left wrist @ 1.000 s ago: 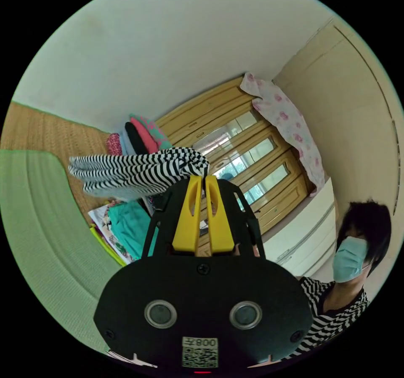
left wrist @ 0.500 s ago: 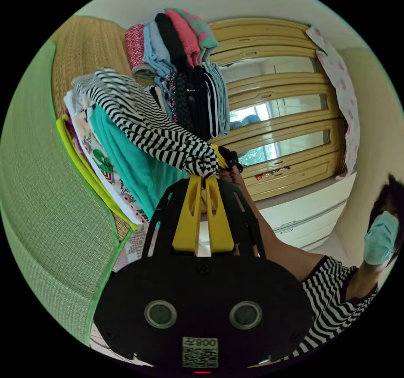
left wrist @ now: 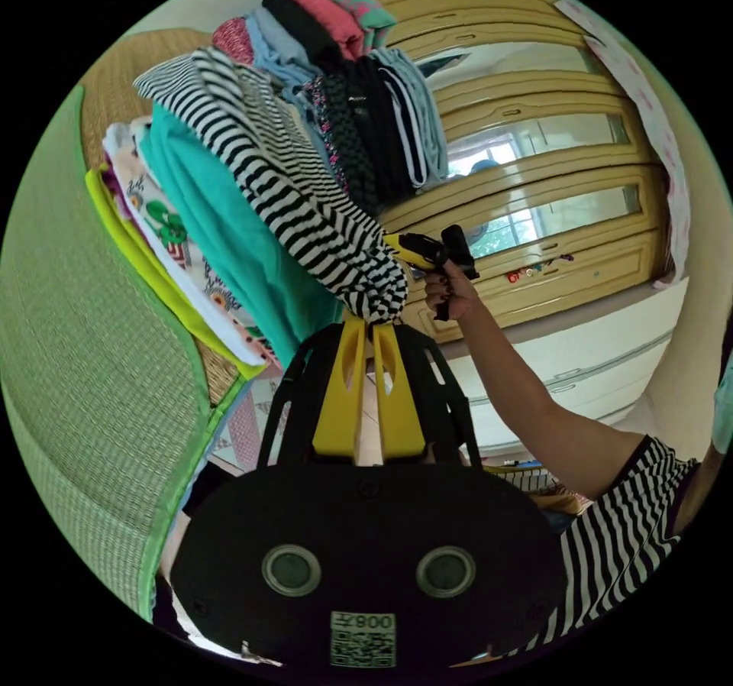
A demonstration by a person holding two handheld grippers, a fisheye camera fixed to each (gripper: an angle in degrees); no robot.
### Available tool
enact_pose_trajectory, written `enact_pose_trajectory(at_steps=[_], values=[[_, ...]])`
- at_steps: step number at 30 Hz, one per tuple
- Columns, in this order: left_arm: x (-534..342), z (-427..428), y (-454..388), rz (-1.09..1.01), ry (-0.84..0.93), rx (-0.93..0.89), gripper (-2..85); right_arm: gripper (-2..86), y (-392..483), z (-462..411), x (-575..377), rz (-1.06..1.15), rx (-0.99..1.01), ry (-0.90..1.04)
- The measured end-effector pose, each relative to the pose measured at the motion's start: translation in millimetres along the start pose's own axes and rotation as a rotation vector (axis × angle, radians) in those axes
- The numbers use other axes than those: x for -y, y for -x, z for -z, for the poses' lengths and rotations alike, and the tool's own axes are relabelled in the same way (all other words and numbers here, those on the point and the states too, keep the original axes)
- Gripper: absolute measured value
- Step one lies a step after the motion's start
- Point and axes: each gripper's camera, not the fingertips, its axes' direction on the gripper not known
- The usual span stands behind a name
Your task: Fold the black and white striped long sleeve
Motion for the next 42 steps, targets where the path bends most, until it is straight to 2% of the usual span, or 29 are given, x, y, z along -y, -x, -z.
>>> enact_pose_trajectory(at_steps=[3,7,13,16,18,23,25,28,30,32,35,39,42], values=[[5.2,-8.5,-5.8,0.028,0.025,0.004,1.2,1.5,-5.4,-8.5,2.4,-0.009,-0.064,0.055],[7.5,-12.7,-11.8,0.058,0.046,-0.035,1.1,1.5,-10.1,-7.7,-2.8,-0.019,-0.03,0.031],[-0.5,0.1,-32.0,0.031,0.098,-0.031,0.7,1.1,-12.7,16.4,-28.9,-0.048,0.049,-0.095],[-1.0,14.6,-45.0,0.001,0.08,-0.017,0.5,0.4,-5.6,39.6,-52.1,-0.081,0.052,-0.222],[8.4,28.8,-60.3,-0.064,0.028,0.015,0.4,0.2,33.1,49.9,-72.0,0.0,0.02,-0.31],[52.8,44.9,-90.6,-0.207,-0.057,0.153,0.2,0.1,159.3,2.0,-90.4,0.258,-0.105,-0.272],[70.6,44.4,-97.8,-0.234,-0.082,0.22,0.2,0.1,199.1,-31.0,-88.7,0.327,-0.218,-0.211],[93.3,36.8,-101.0,-0.219,-0.088,0.367,0.2,0.0,240.4,-82.7,-83.3,0.34,-0.488,-0.143],[103.9,23.1,-92.1,-0.197,-0.011,0.425,0.1,0.1,258.7,-104.0,-87.0,0.325,-0.599,-0.159],[103.5,14.5,-83.9,-0.181,0.032,0.478,0.1,0.1,271.6,-102.1,-94.1,0.331,-0.612,-0.198],[95.4,17.7,-77.9,-0.16,-0.002,0.416,0.1,0.0,287.9,-81.7,-100.1,0.305,-0.545,-0.208],[80.8,25.7,-77.5,-0.177,-0.075,0.365,0.1,0.0,330.2,-50.1,-128.4,0.359,-0.447,-0.323],[78.2,15.8,-63.4,-0.15,-0.014,0.397,0.2,0.0,349.5,-63.7,-133.1,0.37,-0.461,-0.255]])
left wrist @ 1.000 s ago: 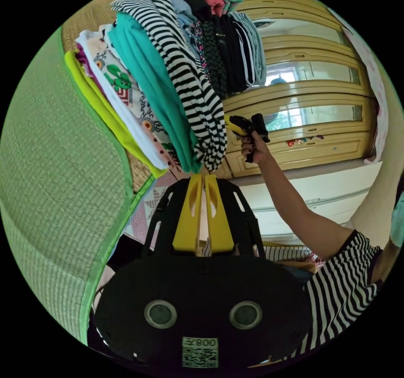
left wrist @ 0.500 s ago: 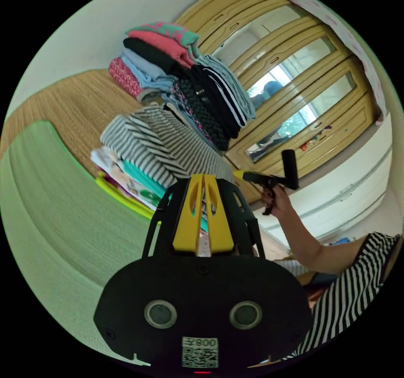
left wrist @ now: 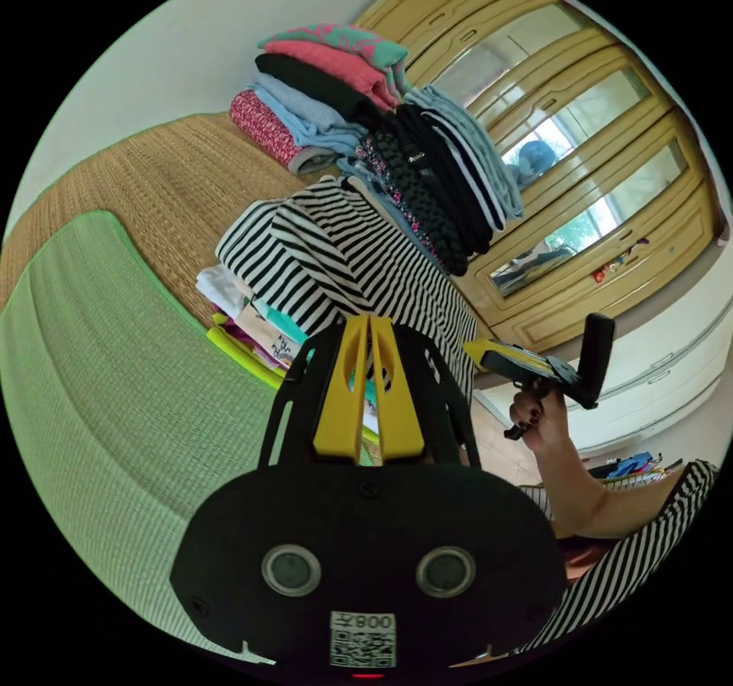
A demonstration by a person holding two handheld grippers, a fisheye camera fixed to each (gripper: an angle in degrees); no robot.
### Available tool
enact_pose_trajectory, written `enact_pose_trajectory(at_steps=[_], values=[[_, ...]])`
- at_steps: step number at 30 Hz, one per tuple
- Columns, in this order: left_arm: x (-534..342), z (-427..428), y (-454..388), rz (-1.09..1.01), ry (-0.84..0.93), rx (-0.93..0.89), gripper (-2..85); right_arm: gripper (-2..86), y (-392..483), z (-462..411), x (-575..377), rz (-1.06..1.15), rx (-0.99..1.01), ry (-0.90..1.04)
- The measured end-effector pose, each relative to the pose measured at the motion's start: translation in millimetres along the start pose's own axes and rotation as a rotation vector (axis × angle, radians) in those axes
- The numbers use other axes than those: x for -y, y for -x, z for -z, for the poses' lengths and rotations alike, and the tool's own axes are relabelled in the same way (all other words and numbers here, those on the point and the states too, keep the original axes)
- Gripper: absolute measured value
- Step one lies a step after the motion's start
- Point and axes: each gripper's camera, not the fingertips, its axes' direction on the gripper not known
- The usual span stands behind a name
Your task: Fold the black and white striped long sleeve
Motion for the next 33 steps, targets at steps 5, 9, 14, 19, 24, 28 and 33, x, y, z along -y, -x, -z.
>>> enact_pose_trajectory(at_steps=[5,9,14,19,24,28,33], values=[[-15.6,6.3,8.9,0.007,-0.053,-0.076,0.1,0.1,15.7,34.4,4.2,-0.047,-0.01,-0.047],[-46.5,12.3,13.3,-0.051,-0.045,-0.102,0.1,0.1,22.4,55.8,4.7,-0.089,-0.009,-0.015],[-111.0,17.9,20.0,-0.11,0.025,-0.118,0.1,0.1,32.7,117.2,-9.4,-0.167,0.012,-0.123],[-197.0,13.6,32.0,-0.084,0.189,0.03,0.1,0.1,64.0,173.2,-30.2,-0.178,0.101,-0.141],[-283.6,26.4,73.3,0.186,0.159,0.165,0.1,0.1,132.7,227.4,-47.4,-0.093,0.174,-0.085],[-317.7,25.1,88.8,0.219,0.171,0.315,0.1,0.0,181.0,262.5,-53.0,-0.04,0.221,-0.04],[-345.9,0.5,116.9,0.186,0.219,0.436,0.1,0.0,253.2,326.4,-56.7,0.1,0.216,0.001]])
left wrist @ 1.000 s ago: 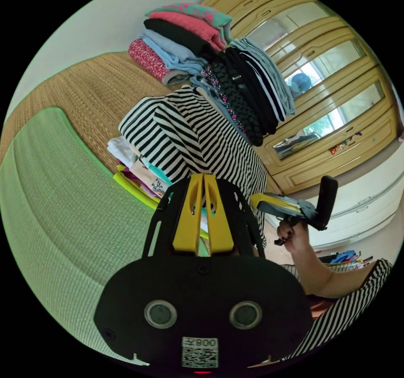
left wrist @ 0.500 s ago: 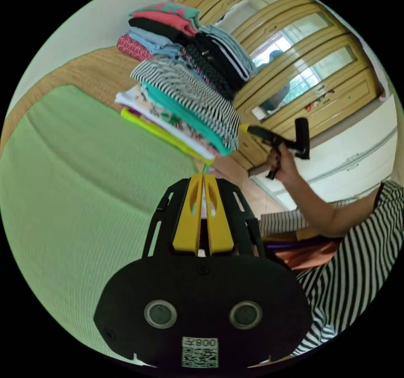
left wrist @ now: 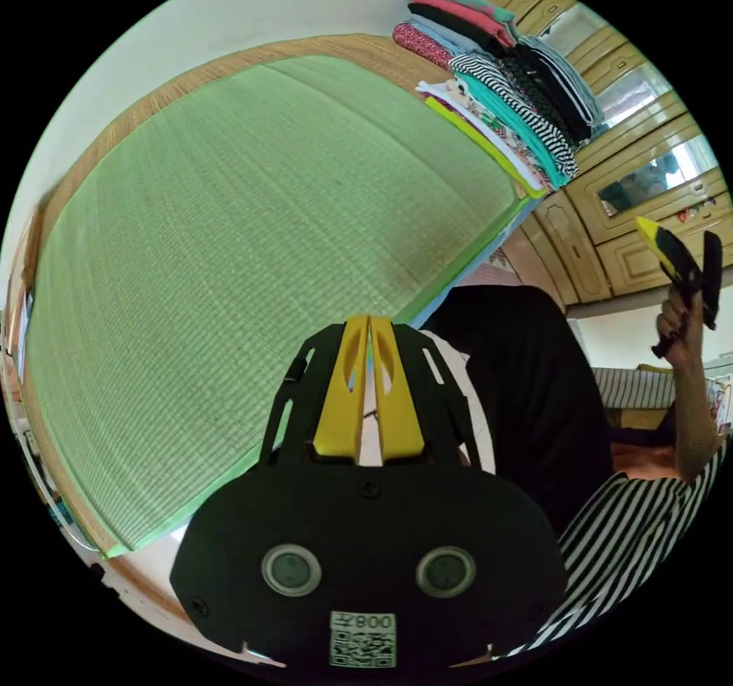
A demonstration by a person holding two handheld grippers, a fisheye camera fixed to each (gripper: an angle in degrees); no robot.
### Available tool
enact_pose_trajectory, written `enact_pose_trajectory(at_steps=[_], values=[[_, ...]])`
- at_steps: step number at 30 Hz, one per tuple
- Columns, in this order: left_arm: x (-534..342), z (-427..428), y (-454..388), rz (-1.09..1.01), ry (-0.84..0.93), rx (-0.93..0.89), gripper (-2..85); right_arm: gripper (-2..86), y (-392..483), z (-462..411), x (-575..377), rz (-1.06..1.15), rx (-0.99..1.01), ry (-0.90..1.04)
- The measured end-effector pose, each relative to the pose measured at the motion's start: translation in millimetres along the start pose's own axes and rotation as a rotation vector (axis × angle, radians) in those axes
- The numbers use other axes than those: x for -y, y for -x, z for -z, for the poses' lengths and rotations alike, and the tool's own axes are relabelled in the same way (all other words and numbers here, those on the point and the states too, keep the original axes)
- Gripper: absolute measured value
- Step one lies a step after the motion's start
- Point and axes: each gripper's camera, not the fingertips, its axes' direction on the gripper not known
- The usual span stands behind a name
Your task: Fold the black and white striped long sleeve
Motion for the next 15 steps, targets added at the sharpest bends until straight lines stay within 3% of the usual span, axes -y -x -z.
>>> enact_pose_trajectory(at_steps=[7,15], values=[[-7.3,-56.6,7.2,-0.119,-0.013,0.07,0.2,0.0,69.1,69.7,-5.3,0.075,-0.041,0.023],[-7.0,-128.3,43.0,-0.11,-0.063,-0.018,0.3,0.1,124.7,144.9,11.8,0.18,-0.009,0.038]])
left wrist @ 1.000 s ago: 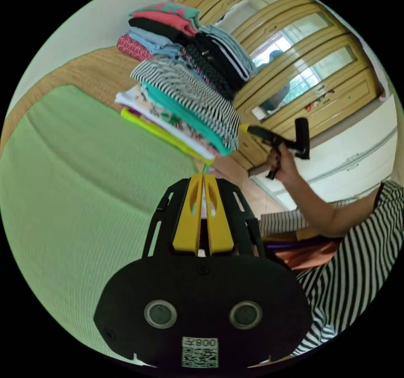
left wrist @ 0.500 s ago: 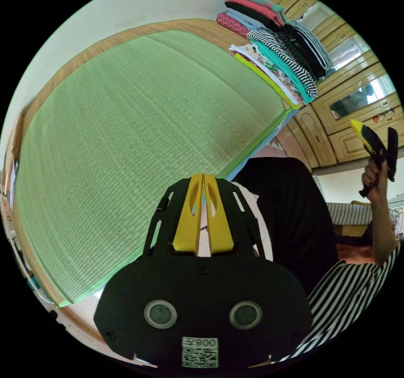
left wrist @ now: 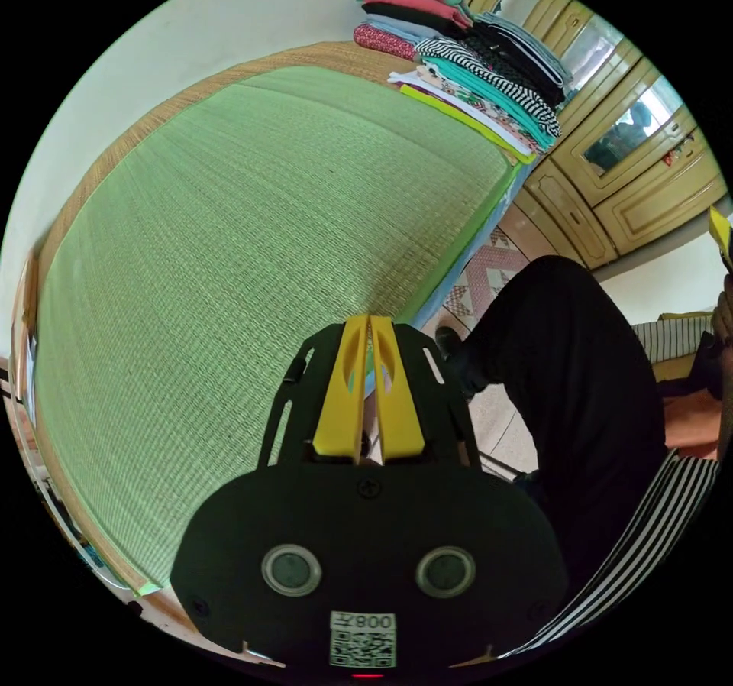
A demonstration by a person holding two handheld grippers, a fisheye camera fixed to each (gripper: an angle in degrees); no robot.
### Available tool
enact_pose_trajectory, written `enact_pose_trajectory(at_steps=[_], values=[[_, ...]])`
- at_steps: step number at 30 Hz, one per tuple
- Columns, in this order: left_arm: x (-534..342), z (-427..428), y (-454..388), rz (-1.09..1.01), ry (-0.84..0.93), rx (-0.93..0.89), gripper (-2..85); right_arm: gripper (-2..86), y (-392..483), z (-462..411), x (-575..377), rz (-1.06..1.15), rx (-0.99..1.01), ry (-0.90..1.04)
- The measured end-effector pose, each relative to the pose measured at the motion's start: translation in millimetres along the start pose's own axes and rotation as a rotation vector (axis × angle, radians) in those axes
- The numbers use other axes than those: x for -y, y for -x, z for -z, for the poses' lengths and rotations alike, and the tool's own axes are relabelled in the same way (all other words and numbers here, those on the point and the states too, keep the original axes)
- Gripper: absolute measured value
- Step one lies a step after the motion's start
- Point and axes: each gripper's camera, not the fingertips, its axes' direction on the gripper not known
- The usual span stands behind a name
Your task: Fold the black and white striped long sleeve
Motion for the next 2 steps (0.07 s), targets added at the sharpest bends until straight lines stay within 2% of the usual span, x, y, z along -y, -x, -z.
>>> enact_pose_trajectory(at_steps=[2], values=[[1.6,-15.6,10.3,-0.004,0.01,-0.03,0.3,0.1,5.6,23.9,0.7,-0.012,0.003,-0.039]])
